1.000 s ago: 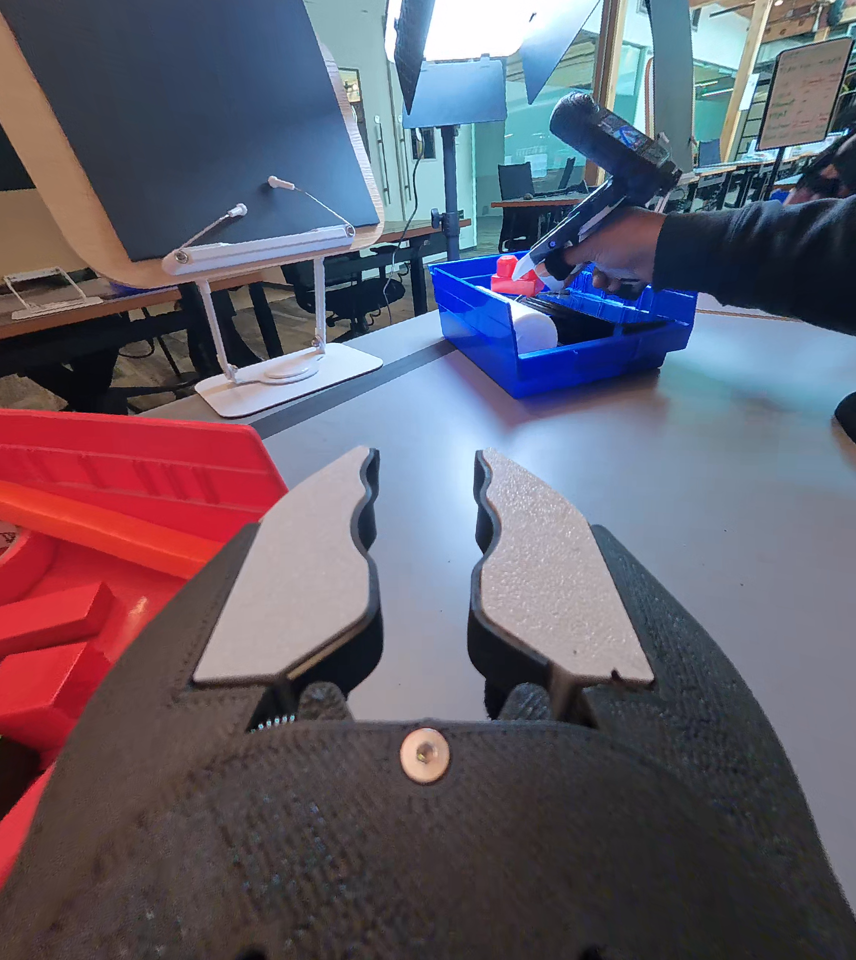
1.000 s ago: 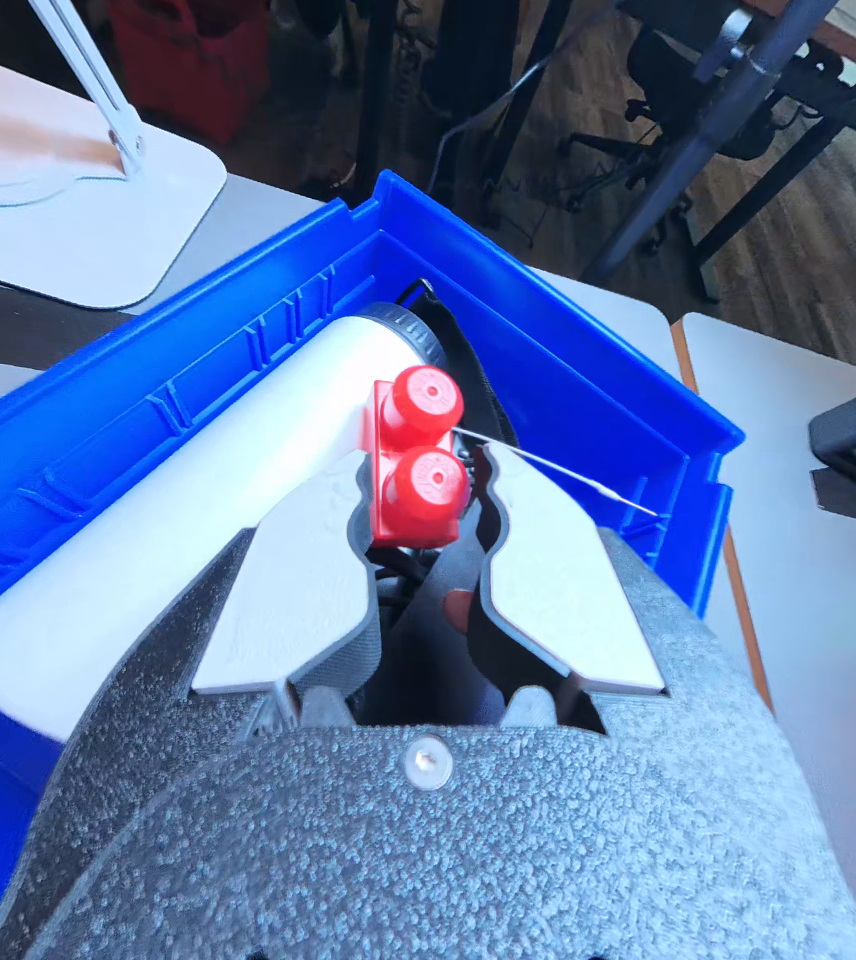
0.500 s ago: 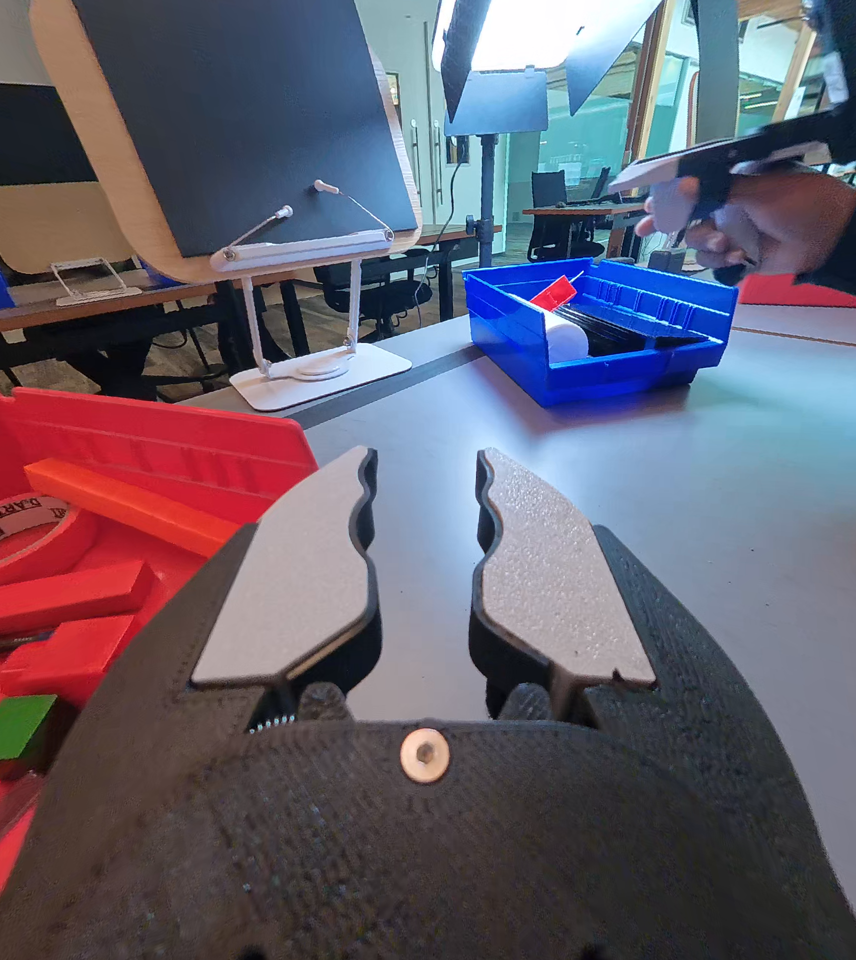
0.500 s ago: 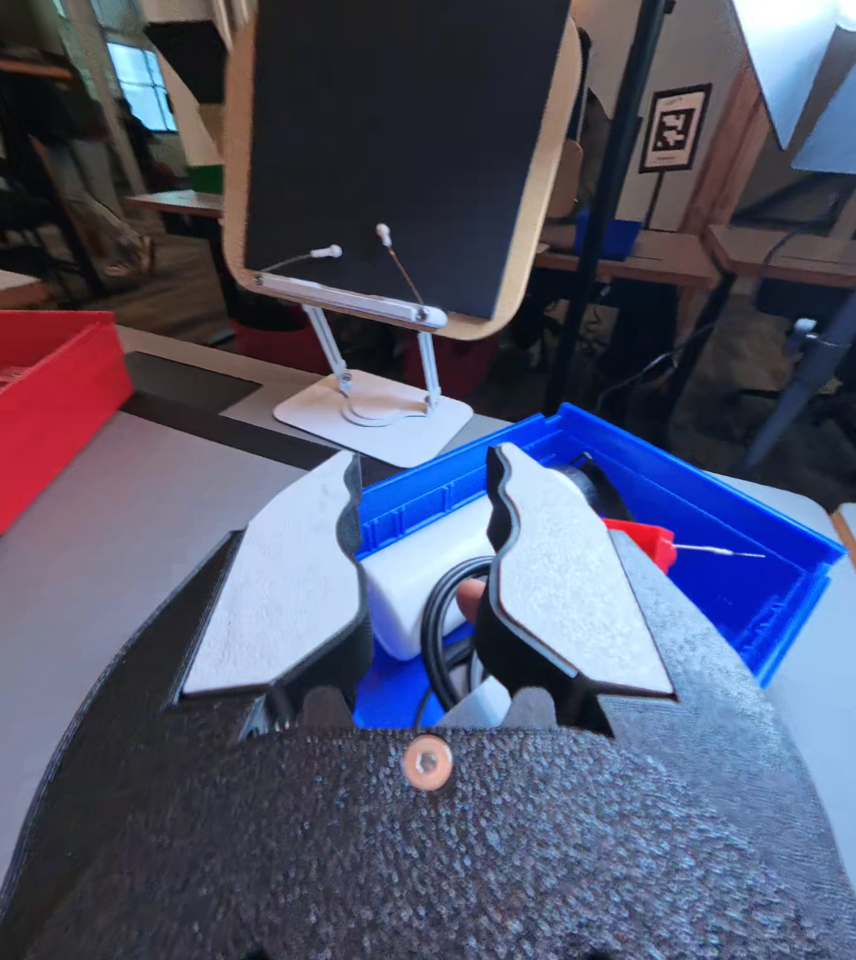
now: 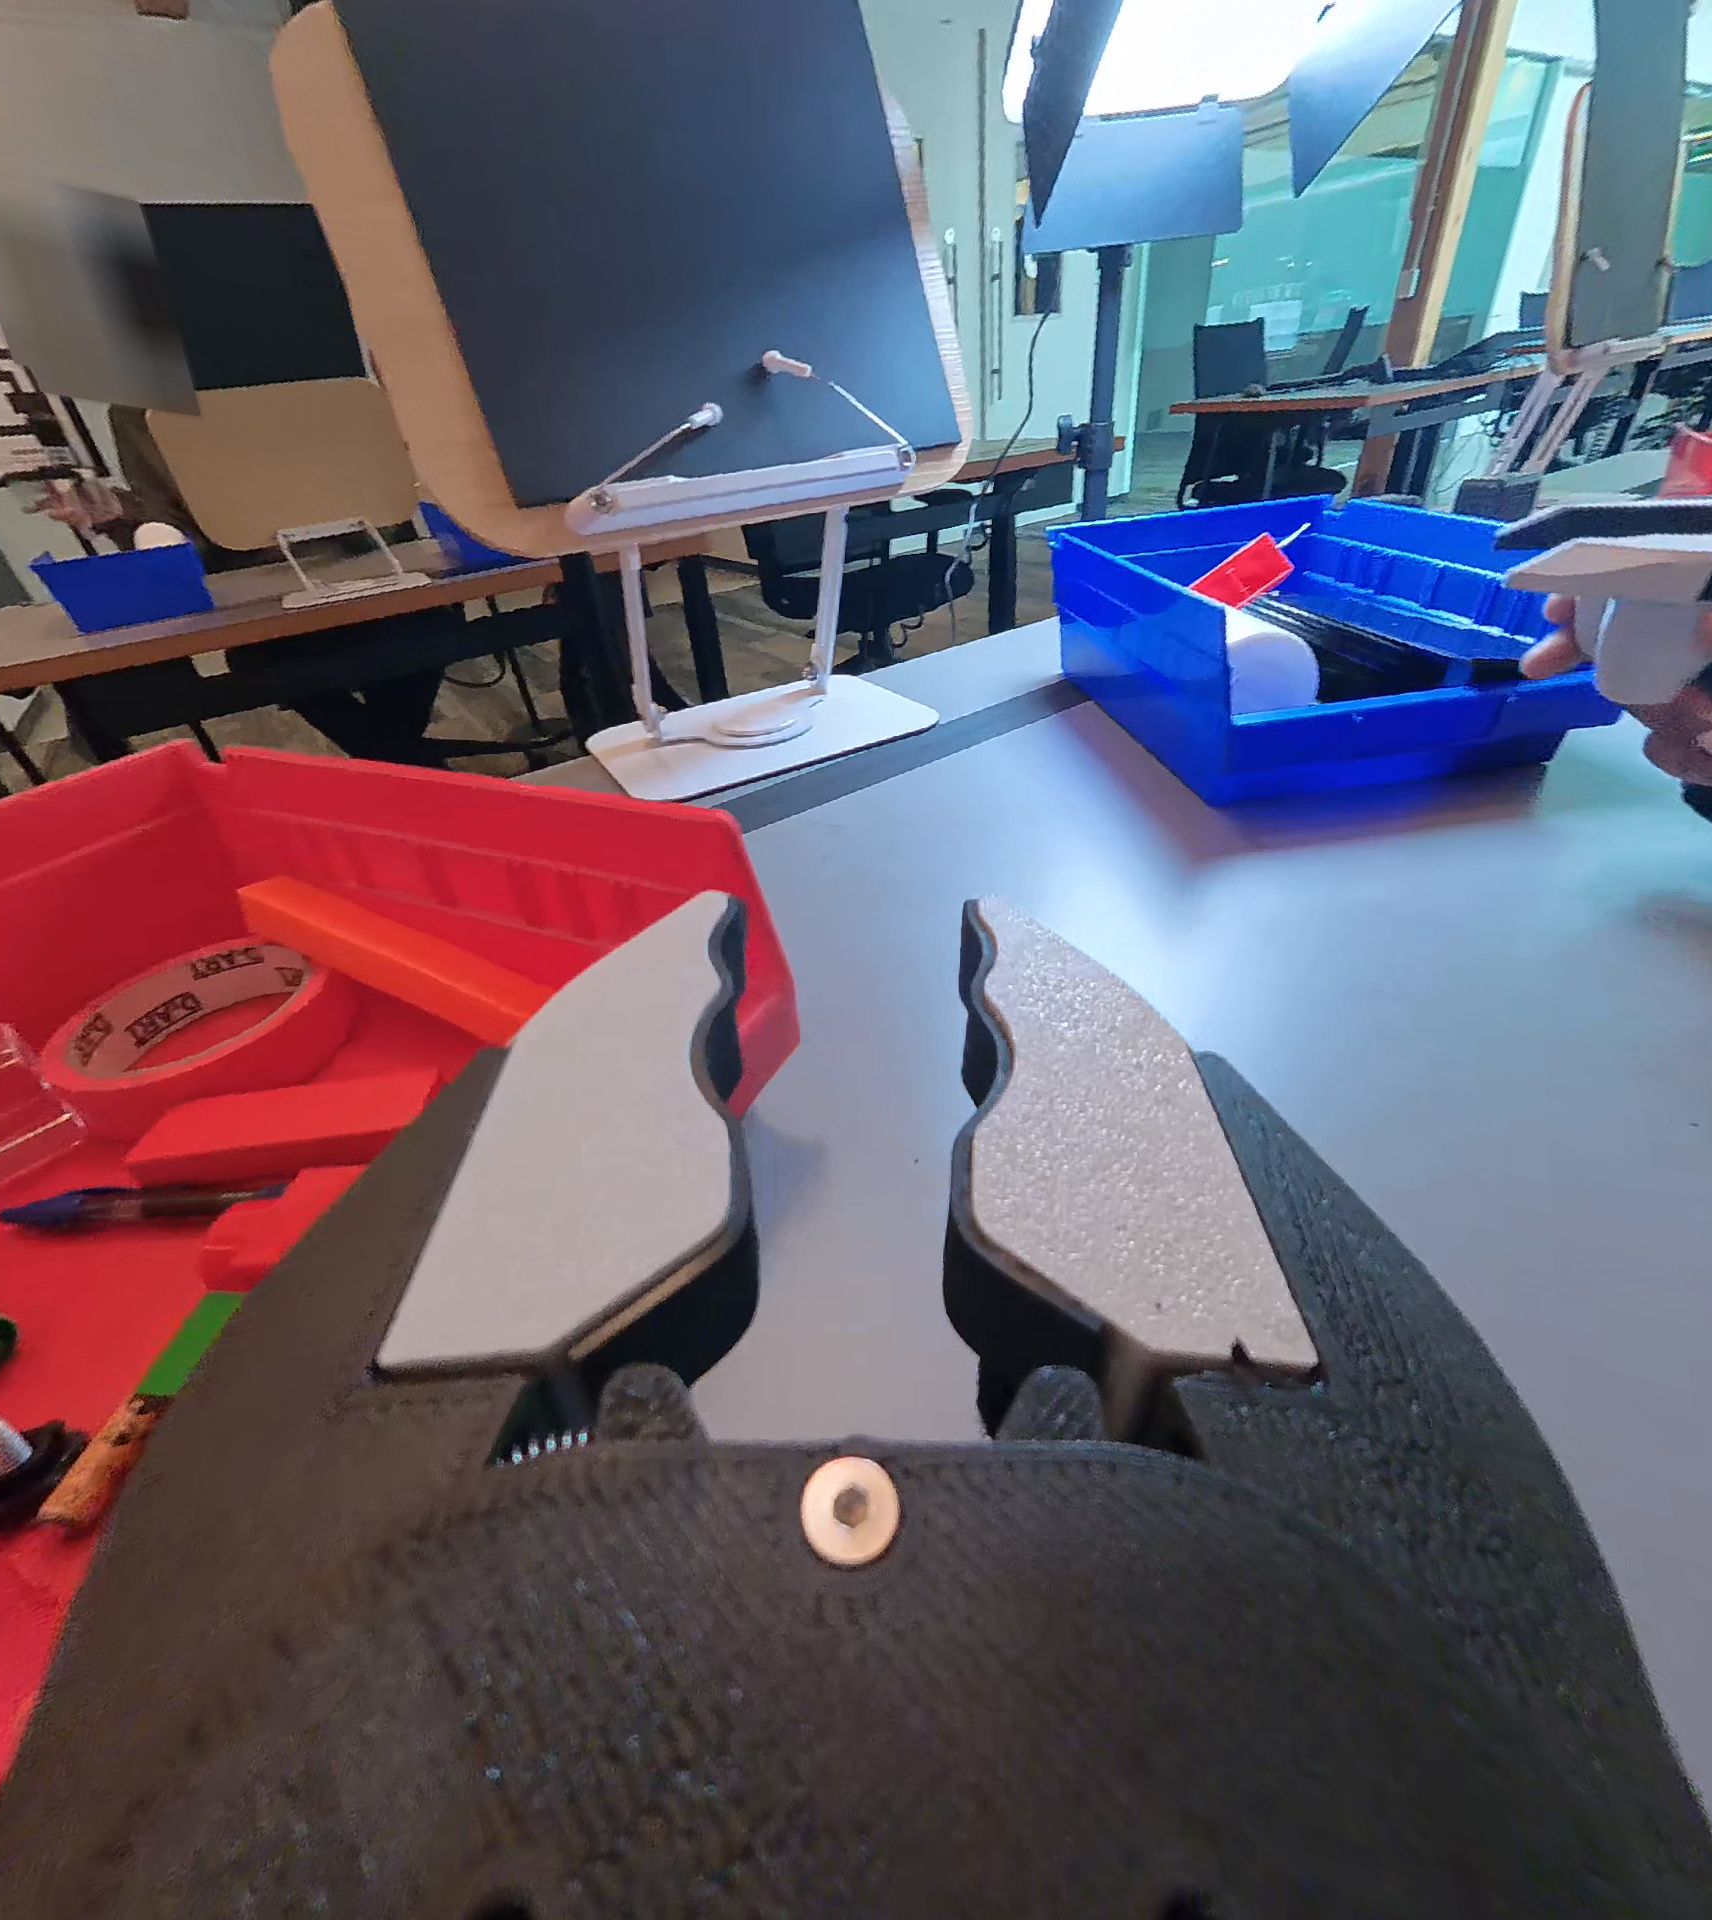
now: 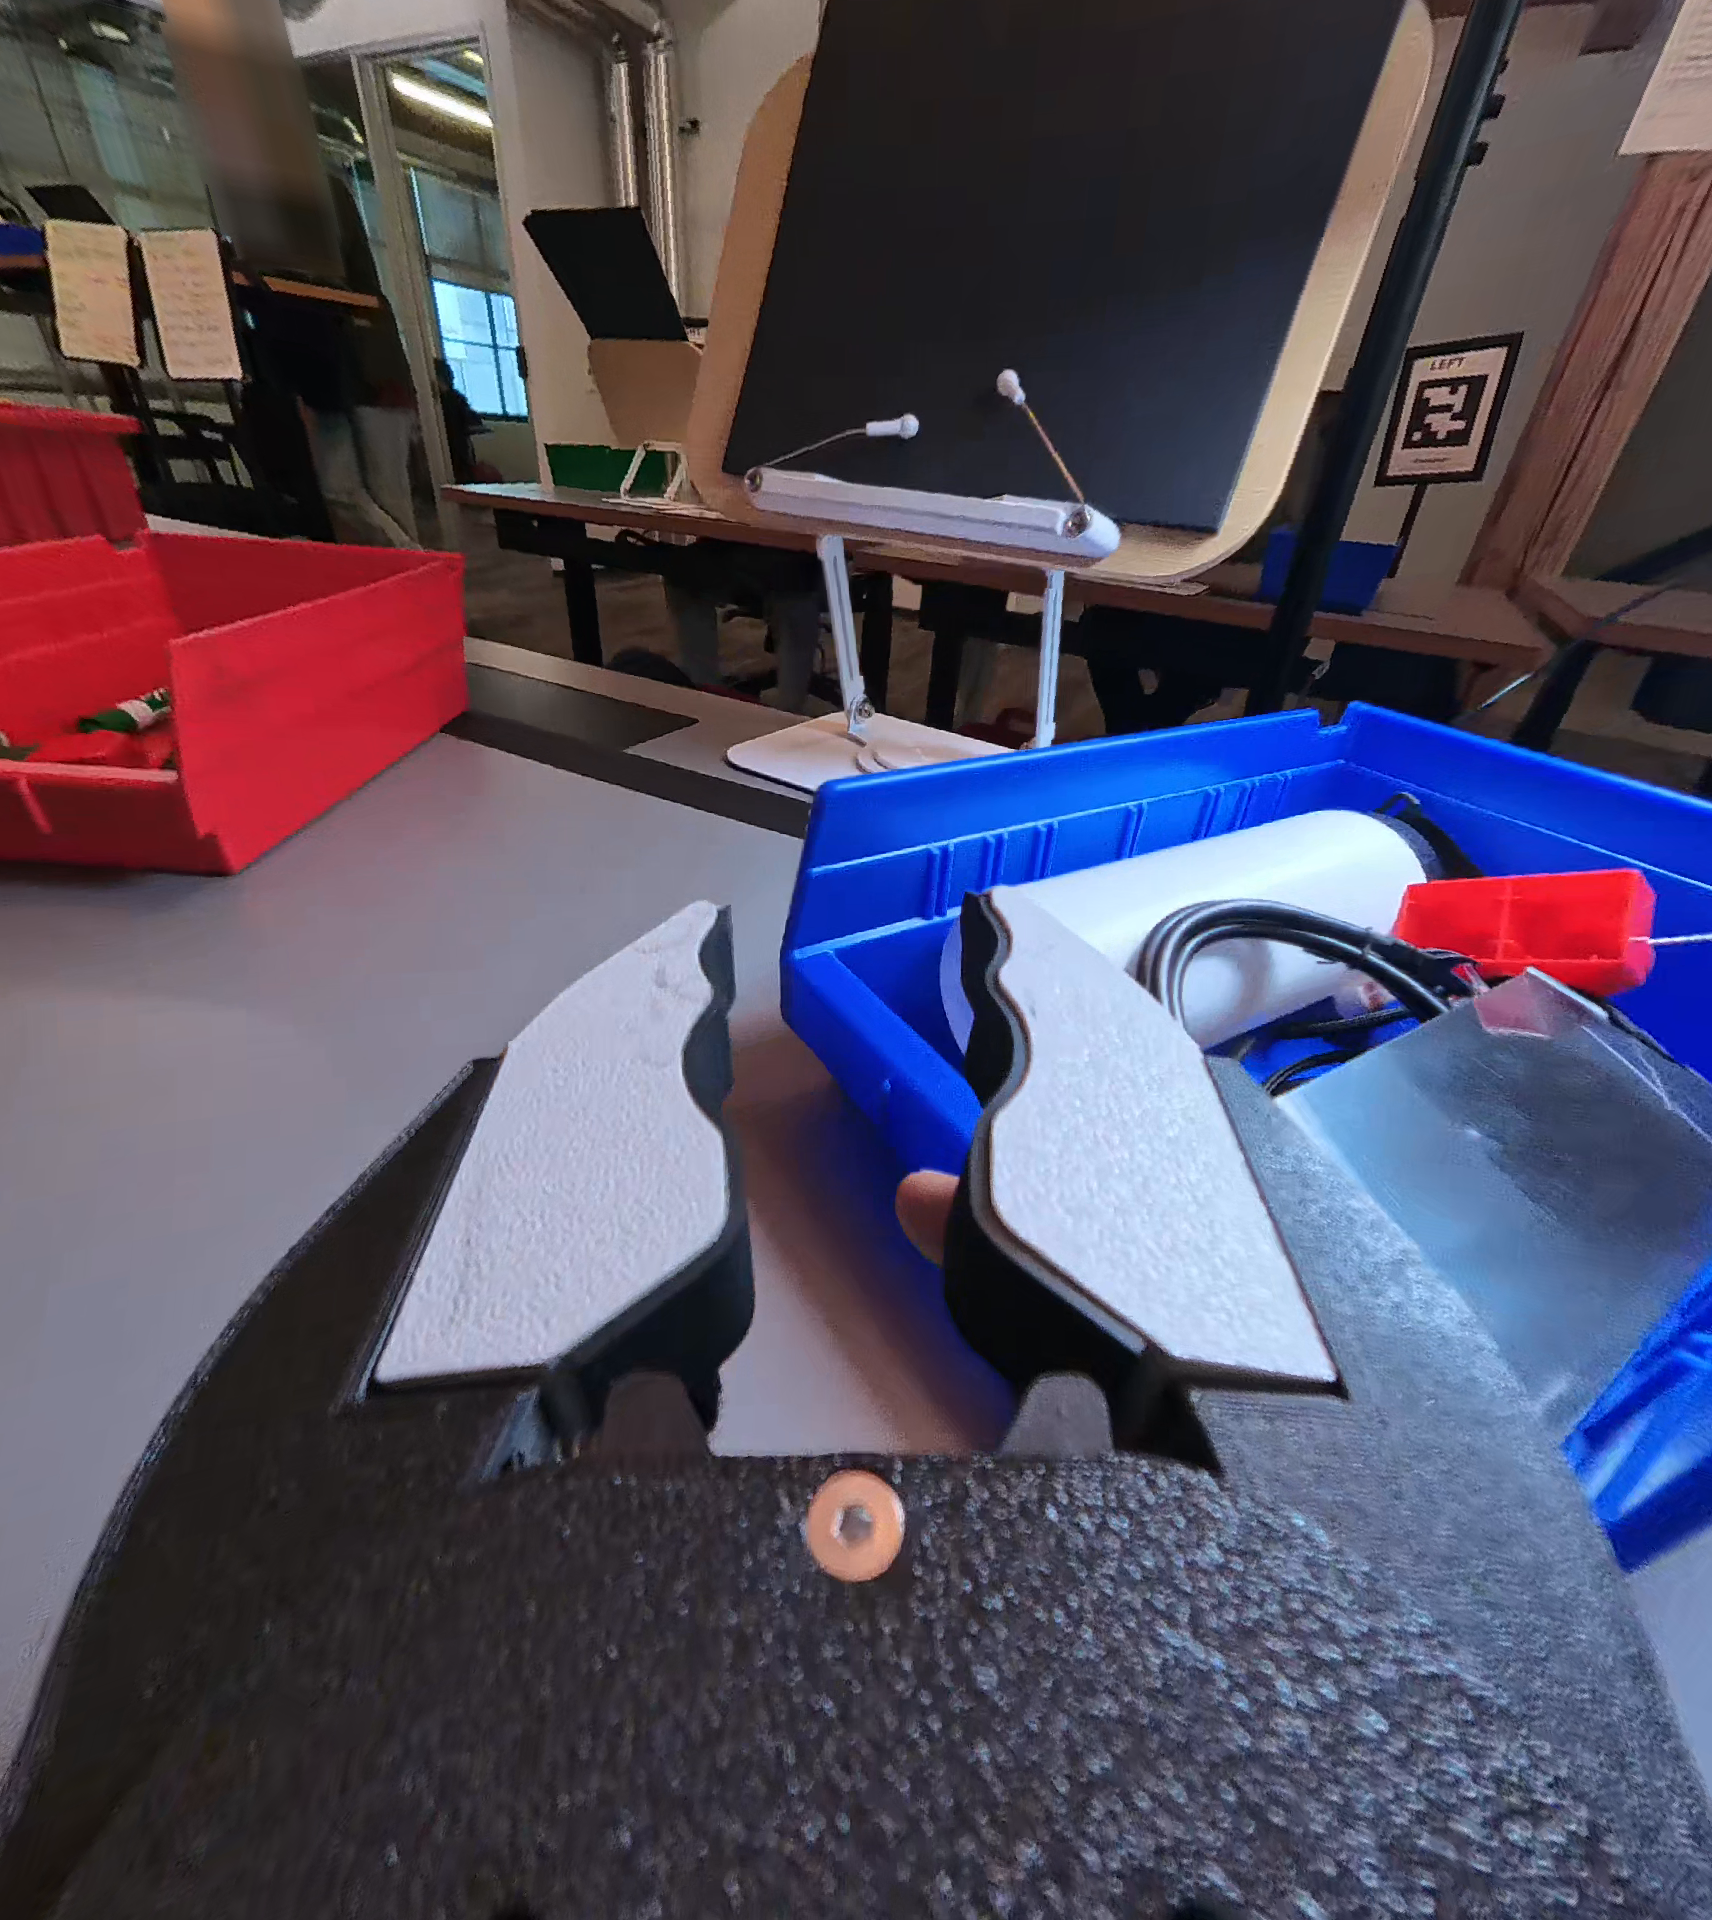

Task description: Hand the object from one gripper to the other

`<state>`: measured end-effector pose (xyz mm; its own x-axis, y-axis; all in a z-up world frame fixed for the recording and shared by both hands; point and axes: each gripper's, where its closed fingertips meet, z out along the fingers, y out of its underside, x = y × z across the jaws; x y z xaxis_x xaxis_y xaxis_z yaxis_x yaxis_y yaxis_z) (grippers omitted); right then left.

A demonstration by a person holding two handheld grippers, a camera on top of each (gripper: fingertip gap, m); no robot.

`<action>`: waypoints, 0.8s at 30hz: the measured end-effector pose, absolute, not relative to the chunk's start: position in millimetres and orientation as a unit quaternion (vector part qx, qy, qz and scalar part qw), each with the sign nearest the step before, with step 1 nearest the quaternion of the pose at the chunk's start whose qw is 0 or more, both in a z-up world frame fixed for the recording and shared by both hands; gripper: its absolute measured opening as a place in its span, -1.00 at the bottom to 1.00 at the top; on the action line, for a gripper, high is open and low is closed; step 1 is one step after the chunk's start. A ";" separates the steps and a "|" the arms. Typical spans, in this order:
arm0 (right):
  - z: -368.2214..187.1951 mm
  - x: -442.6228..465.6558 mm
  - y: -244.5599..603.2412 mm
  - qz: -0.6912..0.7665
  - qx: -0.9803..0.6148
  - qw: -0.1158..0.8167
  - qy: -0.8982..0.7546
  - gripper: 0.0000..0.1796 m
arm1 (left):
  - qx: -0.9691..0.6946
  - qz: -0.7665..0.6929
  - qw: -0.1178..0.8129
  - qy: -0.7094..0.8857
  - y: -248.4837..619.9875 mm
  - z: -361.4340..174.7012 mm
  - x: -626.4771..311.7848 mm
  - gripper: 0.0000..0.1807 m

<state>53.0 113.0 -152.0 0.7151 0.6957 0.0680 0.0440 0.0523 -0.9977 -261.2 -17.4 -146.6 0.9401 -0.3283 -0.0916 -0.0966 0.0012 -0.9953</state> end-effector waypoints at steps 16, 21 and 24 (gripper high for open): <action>-158.3 42.5 102.1 0.262 -0.648 0.643 -0.314 -0.55 | -0.789 0.035 0.598 0.133 -20.0 -87.4 -378.3 -0.58; -158.2 41.4 99.5 0.264 -0.643 0.643 -0.320 -0.58 | -0.873 0.051 0.441 0.205 14.4 -116.7 -390.1 -0.58; -157.1 42.3 99.3 0.267 -0.642 0.644 -0.320 -0.59 | -0.911 0.023 0.328 0.247 26.9 -146.5 -376.4 -0.56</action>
